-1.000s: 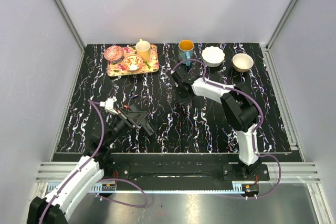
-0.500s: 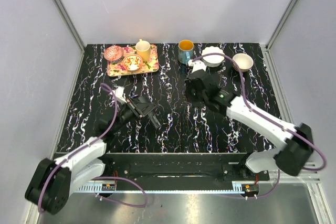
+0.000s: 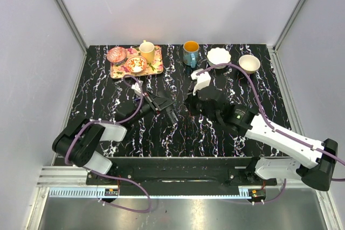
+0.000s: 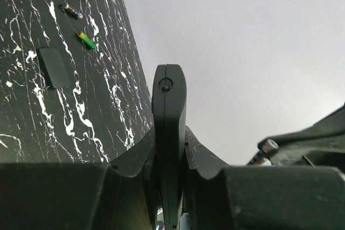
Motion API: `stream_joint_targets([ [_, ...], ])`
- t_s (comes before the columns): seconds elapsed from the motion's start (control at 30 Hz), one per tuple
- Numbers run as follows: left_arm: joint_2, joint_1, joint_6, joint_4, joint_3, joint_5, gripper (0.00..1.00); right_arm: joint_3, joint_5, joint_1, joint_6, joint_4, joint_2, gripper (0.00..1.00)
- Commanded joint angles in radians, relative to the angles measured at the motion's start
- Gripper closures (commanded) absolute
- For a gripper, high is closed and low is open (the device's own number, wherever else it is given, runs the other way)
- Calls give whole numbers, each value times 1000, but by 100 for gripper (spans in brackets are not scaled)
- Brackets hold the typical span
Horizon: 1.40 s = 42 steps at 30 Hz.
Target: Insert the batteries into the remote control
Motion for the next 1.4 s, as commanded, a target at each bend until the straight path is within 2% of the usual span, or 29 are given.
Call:
stream_joint_targets([
  [0.0,42,-23,-69,358,68,3,100,1,5,31,-56,85,-21,100],
  [0.3,69,-34,-103,356,109,3,100,-3,-21,62,-91,128,31,100],
  [0.9,60,-56,-137,339,122,-16,100,-31,39,102,-99,203,117,100],
  [1.37,42,-59,-132,339,111,-27,100,-63,63,104,-84,209,120,100],
])
